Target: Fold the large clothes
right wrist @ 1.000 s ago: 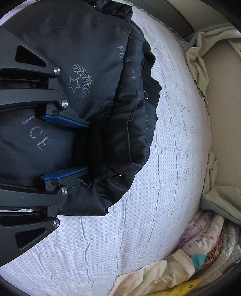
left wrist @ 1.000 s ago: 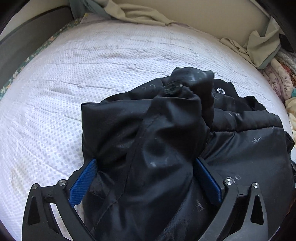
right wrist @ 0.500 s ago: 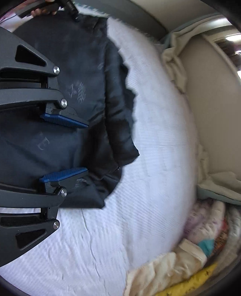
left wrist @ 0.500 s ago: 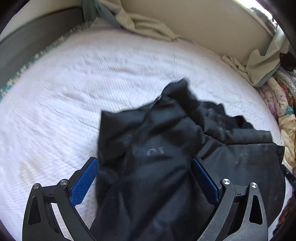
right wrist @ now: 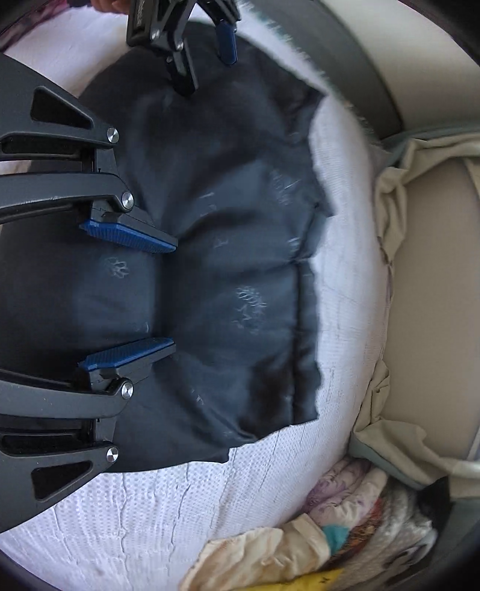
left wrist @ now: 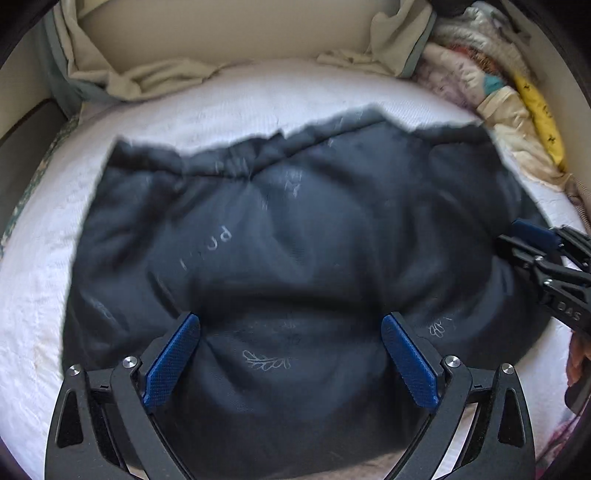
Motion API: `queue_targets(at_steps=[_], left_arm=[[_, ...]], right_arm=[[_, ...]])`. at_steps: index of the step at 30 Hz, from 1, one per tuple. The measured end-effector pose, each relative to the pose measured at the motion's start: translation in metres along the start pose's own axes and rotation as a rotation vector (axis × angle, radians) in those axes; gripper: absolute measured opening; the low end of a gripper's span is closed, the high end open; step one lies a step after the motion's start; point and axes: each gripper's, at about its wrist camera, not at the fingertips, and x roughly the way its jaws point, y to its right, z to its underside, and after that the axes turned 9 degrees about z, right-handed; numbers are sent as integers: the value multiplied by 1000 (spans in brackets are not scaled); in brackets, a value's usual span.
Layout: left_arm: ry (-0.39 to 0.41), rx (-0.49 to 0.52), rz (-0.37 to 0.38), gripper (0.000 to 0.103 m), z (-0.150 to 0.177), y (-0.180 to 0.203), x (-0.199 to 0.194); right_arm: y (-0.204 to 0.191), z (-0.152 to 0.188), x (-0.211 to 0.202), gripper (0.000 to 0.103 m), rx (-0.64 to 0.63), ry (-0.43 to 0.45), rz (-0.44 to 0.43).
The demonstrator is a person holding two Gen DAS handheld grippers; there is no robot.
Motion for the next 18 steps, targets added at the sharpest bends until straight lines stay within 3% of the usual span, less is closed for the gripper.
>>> queue_targets(at_steps=[10,15,18], left_arm=[[6,16,-43,103,5,8,23],[5,-14,-37,103,0,4,14],[3,-19,-44,103,-4,5,13]], right_arm=[[-6,19,32,49,-10,-8,-1],[0,5,23,51,42,-61,-19],[7,-10,3,56,64,-1,-62]])
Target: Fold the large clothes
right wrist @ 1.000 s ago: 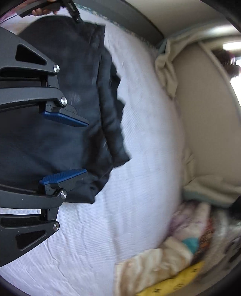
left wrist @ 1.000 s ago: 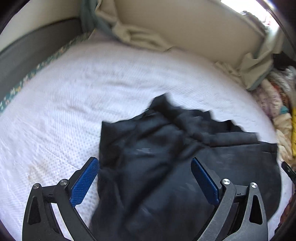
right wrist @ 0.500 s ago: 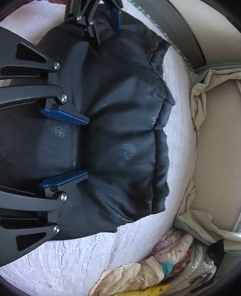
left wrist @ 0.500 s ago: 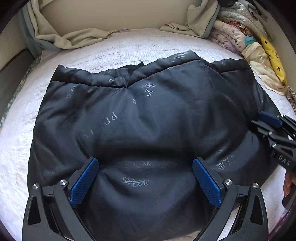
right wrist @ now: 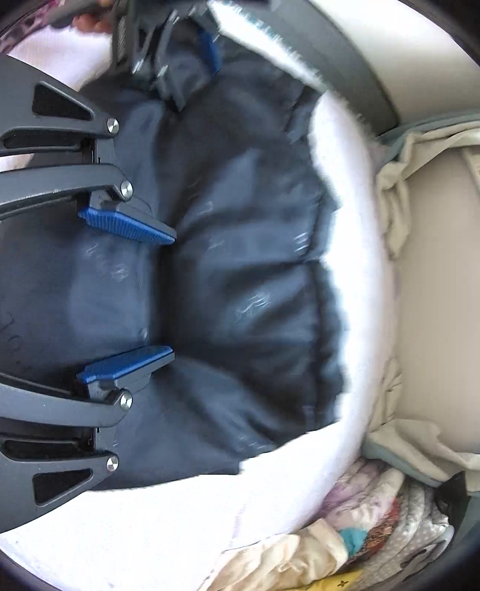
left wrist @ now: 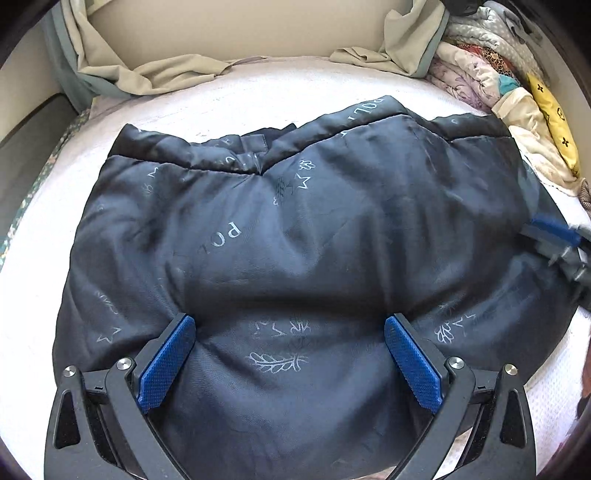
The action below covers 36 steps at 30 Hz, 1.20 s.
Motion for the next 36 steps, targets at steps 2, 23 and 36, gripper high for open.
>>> queue_targets(at_steps=[2,23,36], left_arm=[[-2,-3,-4,103,-1,0,2],[97,-128,159,102,-37,-55,-61],[78,-713,449,102,-12,-213,-41]], right_arm=[[7,-11,-12,57,19,59,17],[75,-22,54,65,297,-146,-23],[82,-27,-6,79,398,-55,-171]])
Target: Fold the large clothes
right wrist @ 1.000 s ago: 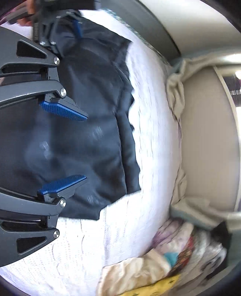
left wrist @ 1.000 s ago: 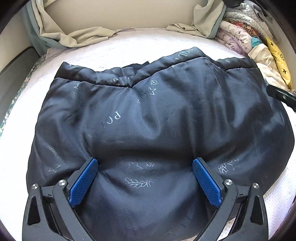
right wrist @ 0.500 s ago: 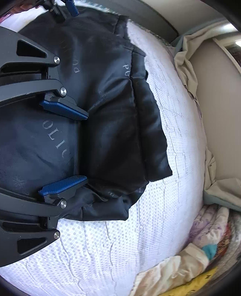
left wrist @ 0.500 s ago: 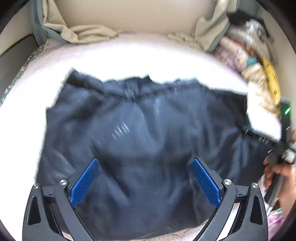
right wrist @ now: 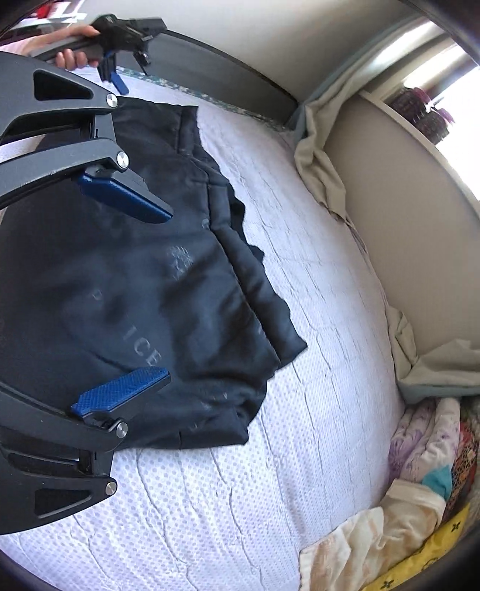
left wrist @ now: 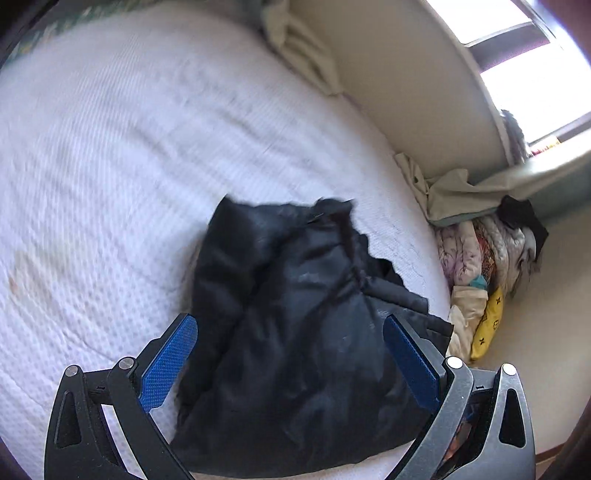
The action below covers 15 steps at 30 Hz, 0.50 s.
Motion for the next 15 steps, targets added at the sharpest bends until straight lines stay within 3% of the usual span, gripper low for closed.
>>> queue_targets(at_steps=[4,13,15], left_arm=[[-40,-61,6,102,5,-20,17],[-161,-233,132,102,16,-58,56],[-152,-255,151,102,20,-63,64]], right_arm=[[-7,4,1,79,-19,-16,-30],[0,10,5,79,38,-69,-66],[0,10,5,79,35,-72,-69]])
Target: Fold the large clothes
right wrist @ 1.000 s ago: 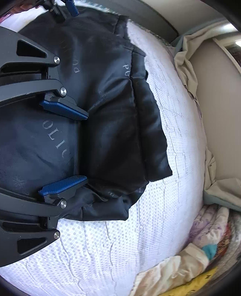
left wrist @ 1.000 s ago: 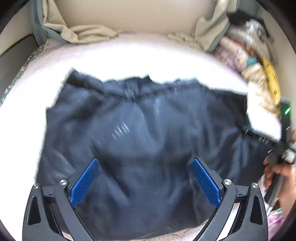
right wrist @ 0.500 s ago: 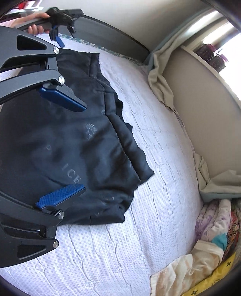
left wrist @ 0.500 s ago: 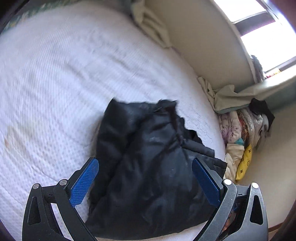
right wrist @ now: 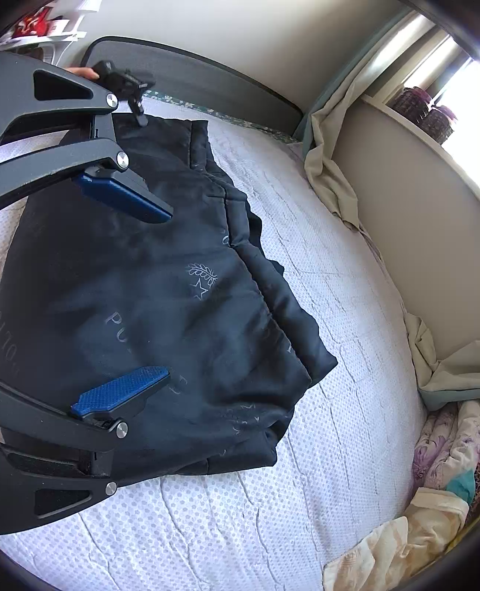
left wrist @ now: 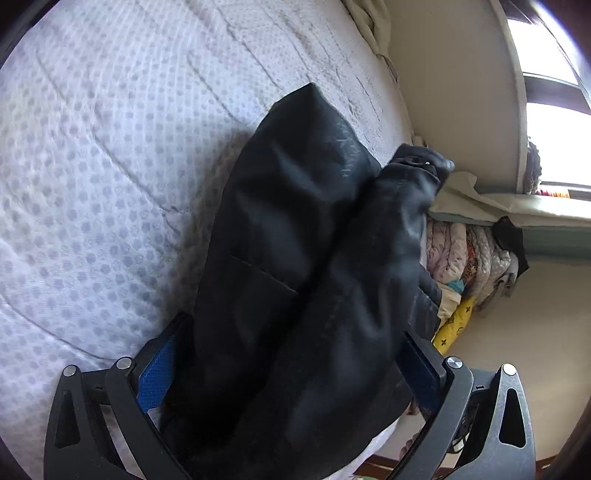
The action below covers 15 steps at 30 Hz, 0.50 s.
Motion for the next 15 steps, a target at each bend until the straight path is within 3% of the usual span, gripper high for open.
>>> queue_targets(at_steps=[4,10,12,15], left_arm=[[22,17,17,99,4,7,3],[60,106,-60,70,14,29,15],[59,116,-54,55,15,36,15],[63,121,-34,44,17,45,11]], right_arm=[[1,1,0,79,2,-7,-5],[-3,2,-4,79,-18,9,2],[-8,2,-8,79,-34,27,18],[-20,5,-19,71,-102,75,70]])
